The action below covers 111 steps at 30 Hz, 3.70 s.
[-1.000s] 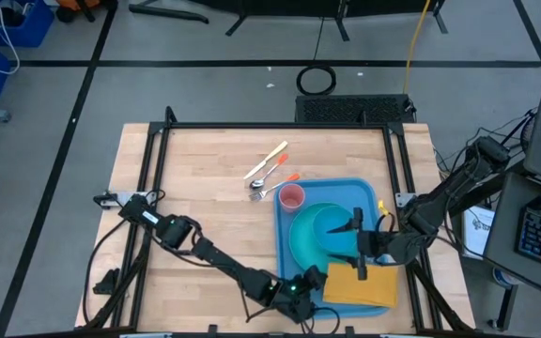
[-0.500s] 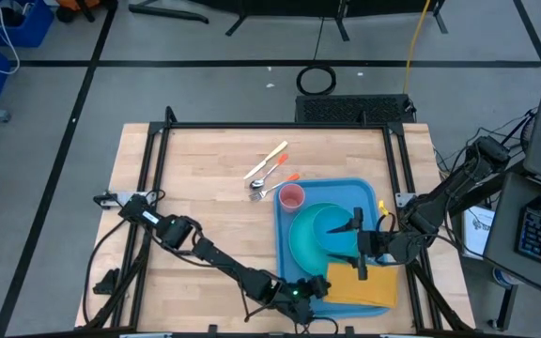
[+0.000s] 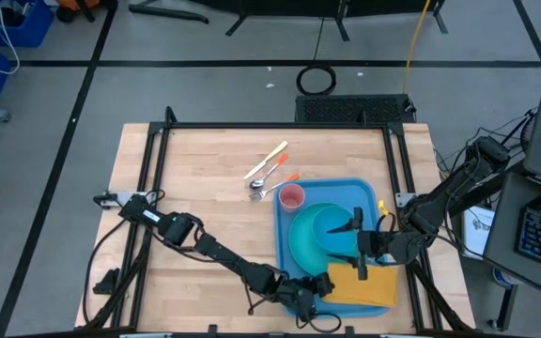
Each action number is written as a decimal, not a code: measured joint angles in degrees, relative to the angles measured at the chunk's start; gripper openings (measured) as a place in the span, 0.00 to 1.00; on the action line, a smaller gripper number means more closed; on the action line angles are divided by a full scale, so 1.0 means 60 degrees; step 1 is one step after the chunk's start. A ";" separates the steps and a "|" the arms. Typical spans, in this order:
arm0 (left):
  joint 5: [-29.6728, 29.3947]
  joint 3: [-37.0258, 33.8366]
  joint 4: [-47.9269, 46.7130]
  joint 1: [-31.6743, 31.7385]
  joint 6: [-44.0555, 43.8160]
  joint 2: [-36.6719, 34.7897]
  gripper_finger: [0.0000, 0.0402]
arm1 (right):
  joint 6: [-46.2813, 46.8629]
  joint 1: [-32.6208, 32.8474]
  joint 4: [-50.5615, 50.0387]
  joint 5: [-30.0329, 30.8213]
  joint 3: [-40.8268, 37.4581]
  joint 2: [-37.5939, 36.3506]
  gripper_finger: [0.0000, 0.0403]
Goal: Set up tray
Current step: Put the yellow table napkin on the blue tray to the bottom of the light blue plate
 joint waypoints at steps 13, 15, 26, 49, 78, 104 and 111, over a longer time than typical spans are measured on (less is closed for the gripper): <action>0.0678 0.0000 0.0216 -0.0057 -0.0765 0.0000 0.03 | 0.0000 -0.0007 0.0039 0.0015 -0.0106 0.0000 0.67; 0.0638 0.0000 0.0223 -0.0101 -0.0880 0.0000 0.03 | 0.0000 -0.0007 0.0039 0.0015 -0.0106 0.0000 0.67; 0.0559 0.0029 -0.0156 -0.0497 -0.3364 -0.0058 0.01 | 0.0000 -0.0007 0.0043 0.0015 -0.0106 0.0000 0.67; -0.0352 0.0102 -0.0201 -0.1081 -0.5658 -0.0007 0.02 | 0.0268 -0.0004 0.0001 -0.0322 -0.0106 0.0000 0.67; 0.0318 0.0117 -0.1526 -0.1288 -0.9635 -0.0405 0.01 | 0.2408 0.0204 -0.1214 -0.0749 -0.0106 0.0015 0.49; -0.1364 0.0106 -0.1579 -0.1496 -1.3356 -0.0808 0.39 | 0.3519 0.0805 -0.1290 -0.1494 -0.0106 0.0064 0.49; -0.2924 0.0117 -0.2961 -0.1808 -1.4722 -0.1490 0.34 | 0.4922 0.1526 -0.1574 -0.1504 -0.0106 0.0543 0.33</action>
